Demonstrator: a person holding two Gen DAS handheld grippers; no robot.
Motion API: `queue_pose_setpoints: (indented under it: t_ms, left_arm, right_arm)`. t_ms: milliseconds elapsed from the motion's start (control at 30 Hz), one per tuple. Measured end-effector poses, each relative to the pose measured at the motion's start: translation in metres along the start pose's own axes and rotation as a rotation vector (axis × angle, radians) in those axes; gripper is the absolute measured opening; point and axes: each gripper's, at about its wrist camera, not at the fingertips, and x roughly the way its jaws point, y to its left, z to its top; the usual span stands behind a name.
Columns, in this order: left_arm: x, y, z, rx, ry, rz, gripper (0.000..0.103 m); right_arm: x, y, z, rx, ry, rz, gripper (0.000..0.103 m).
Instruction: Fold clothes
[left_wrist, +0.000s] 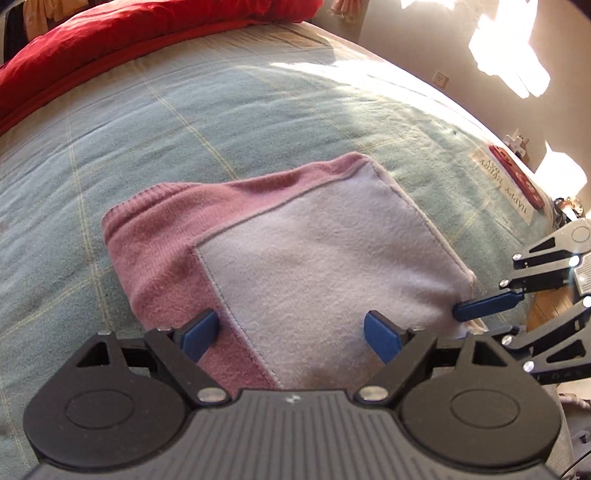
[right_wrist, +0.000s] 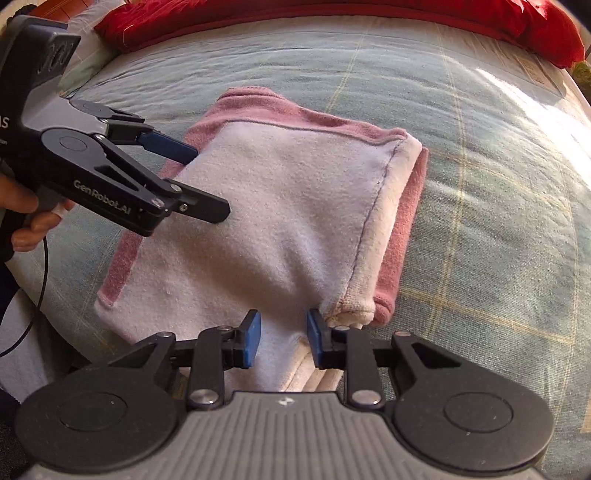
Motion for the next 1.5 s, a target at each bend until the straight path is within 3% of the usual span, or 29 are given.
queue_pose_setpoints:
  t_ms: [133, 300, 433, 500, 733, 867, 1033, 1133, 1267, 1400, 1500]
  left_arm:
    - [-0.014, -0.001, 0.006, 0.029, -0.018, -0.012, 0.085]
    - [-0.027, 0.021, 0.03, -0.04, -0.072, -0.003, 0.085]
    - [-0.011, 0.032, 0.031, -0.105, -0.044, -0.028, 0.085]
    - [0.0, 0.03, 0.027, -0.108, -0.024, -0.043, 0.085]
    - [0.016, 0.023, 0.029, -0.104, 0.007, -0.024, 0.089]
    - [-0.012, 0.021, 0.027, -0.136, 0.007, -0.01, 0.088]
    - [-0.053, 0.0, -0.003, -0.112, -0.042, -0.08, 0.088]
    - [-0.037, -0.011, -0.016, -0.12, 0.017, -0.122, 0.088]
    - [-0.025, -0.014, -0.019, -0.134, 0.03, -0.075, 0.088]
    - [-0.056, -0.007, -0.017, -0.173, -0.016, -0.081, 0.089]
    - [-0.076, 0.019, -0.018, -0.287, -0.064, -0.119, 0.09]
  right_arm:
    - [-0.013, -0.002, 0.012, 0.015, -0.036, 0.025, 0.03]
    - [-0.015, -0.016, 0.048, 0.043, -0.12, -0.03, 0.03]
    - [0.011, -0.034, 0.062, 0.073, -0.086, -0.054, 0.027]
    - [0.02, -0.039, 0.059, 0.079, -0.065, -0.06, 0.022]
    - [0.026, -0.041, 0.057, 0.114, -0.066, -0.061, 0.021]
    - [0.009, -0.038, 0.056, 0.158, -0.09, -0.048, 0.027]
    - [-0.002, -0.016, 0.037, 0.075, -0.073, -0.045, 0.03]
    - [0.01, -0.015, 0.026, 0.063, -0.062, -0.067, 0.03]
    - [0.002, -0.014, 0.027, 0.104, -0.08, -0.064, 0.031]
    - [-0.021, -0.024, 0.021, 0.161, -0.122, -0.026, 0.052]
    - [-0.032, -0.048, 0.014, 0.267, -0.159, 0.034, 0.065]
